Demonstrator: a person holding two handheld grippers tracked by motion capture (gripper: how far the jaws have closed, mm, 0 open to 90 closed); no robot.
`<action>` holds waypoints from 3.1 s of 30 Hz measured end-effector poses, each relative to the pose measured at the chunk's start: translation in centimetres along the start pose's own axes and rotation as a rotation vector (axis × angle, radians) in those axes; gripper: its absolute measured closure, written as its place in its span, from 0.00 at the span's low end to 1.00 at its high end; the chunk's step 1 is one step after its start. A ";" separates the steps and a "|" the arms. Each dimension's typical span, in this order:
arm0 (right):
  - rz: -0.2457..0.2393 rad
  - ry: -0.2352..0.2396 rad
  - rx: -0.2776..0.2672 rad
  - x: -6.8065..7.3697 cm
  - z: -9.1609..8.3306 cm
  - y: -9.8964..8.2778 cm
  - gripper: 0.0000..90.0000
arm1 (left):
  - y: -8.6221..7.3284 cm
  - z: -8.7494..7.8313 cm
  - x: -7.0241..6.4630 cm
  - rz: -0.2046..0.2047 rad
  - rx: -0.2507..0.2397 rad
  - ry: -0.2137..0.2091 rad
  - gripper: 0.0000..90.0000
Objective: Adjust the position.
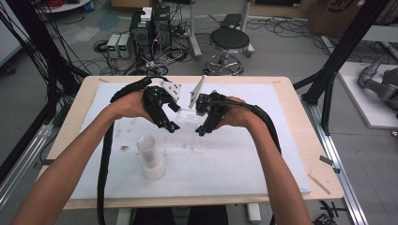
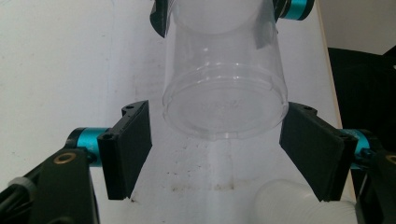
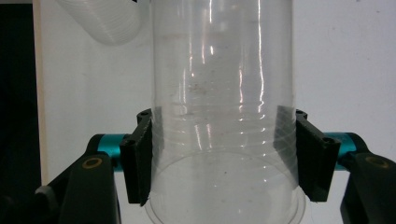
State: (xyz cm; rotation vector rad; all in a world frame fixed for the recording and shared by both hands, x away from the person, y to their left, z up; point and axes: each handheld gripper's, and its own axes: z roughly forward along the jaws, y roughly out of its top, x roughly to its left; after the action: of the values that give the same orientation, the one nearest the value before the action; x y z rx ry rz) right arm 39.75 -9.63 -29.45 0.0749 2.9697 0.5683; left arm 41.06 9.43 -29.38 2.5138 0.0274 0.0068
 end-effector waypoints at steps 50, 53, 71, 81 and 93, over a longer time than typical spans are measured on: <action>0.031 0.004 -0.271 -0.5 -2.1 -1.0 0.14 | -1.4 -0.7 -0.2 0.021 -0.071 0.031 0.47; 0.038 0.002 -0.336 -0.7 -3.1 -1.4 0.14 | -1.9 -1.1 -0.1 0.005 -0.089 0.045 0.47; 0.114 -0.013 -0.508 -0.9 -4.8 -4.8 0.15 | -5.0 -2.4 -0.6 -0.070 -0.342 0.059 0.47; 0.171 0.004 -0.625 -0.8 -3.5 -7.2 0.15 | -5.8 -2.3 -0.6 -0.098 -0.495 0.043 0.47; 0.204 0.032 -0.737 -0.4 -2.5 -8.2 0.15 | -6.4 -1.5 -0.6 -0.099 -0.613 0.024 0.47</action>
State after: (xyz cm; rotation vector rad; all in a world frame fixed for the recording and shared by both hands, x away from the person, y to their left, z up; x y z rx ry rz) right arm 39.65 -18.19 -30.15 0.2983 2.5920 1.6422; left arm 40.30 15.48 -31.97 1.8970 0.1385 0.0041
